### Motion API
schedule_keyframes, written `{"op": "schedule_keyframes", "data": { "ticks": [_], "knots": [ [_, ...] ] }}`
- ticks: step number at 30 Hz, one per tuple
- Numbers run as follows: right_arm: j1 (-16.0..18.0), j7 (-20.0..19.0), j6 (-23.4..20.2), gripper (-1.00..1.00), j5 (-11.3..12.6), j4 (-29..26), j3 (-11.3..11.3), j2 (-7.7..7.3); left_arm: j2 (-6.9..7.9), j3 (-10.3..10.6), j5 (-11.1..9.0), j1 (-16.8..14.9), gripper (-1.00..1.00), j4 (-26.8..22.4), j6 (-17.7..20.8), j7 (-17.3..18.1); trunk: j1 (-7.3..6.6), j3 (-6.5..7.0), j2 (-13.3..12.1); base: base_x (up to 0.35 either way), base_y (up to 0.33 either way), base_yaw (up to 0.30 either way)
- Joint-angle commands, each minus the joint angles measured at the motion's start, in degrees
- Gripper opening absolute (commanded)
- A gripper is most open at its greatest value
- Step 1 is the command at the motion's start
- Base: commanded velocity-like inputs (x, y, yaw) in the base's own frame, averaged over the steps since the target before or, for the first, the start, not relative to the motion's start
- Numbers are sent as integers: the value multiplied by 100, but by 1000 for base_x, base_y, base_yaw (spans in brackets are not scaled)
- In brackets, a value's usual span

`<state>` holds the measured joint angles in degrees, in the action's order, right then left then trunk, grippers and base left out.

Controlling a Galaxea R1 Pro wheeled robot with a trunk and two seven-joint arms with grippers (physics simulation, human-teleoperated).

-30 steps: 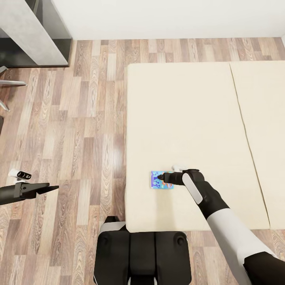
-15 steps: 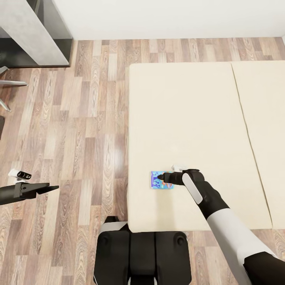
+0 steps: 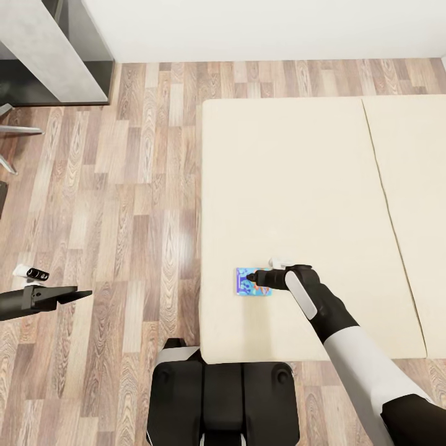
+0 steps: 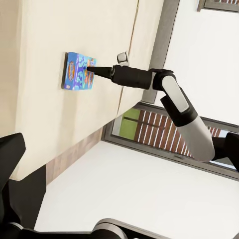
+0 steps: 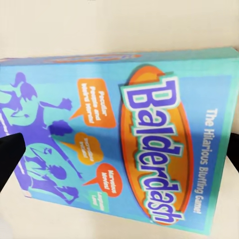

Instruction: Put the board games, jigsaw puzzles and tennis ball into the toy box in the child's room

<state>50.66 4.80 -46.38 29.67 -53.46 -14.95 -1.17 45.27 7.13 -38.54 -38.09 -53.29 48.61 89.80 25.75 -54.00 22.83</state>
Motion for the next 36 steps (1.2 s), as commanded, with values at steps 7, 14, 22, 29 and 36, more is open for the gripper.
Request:
{"op": "schedule_keyframes", "data": {
  "ticks": [7, 14, 22, 29, 36],
  "knots": [
    [-1, 54, -12, 100, 57, -7, -19, -6, 8, 26, -22, -5, 100, 3, 61, 20, 4, -6, 9, 0, 3, 0],
    [-2, 53, -11, 100, 57, -7, -17, -6, 8, 26, -22, -5, 100, 3, 61, 20, 4, -6, 9, 0, 115, 0],
    [-2, 56, -11, 100, 57, -7, -16, -6, 8, 26, -22, -5, 100, 3, 61, 20, 4, -6, 9, 0, 53, 0],
    [-3, 56, -11, 100, 57, -7, -16, 0, 8, 26, -22, -5, 100, 3, 61, 20, 4, -6, 9, 0, 99, 0],
    [-3, 56, -11, 100, 56, -7, -22, -5, 8, 26, -22, -5, 100, 3, 61, 20, 4, -6, 9, 0, 86, 0]
  ]
}}
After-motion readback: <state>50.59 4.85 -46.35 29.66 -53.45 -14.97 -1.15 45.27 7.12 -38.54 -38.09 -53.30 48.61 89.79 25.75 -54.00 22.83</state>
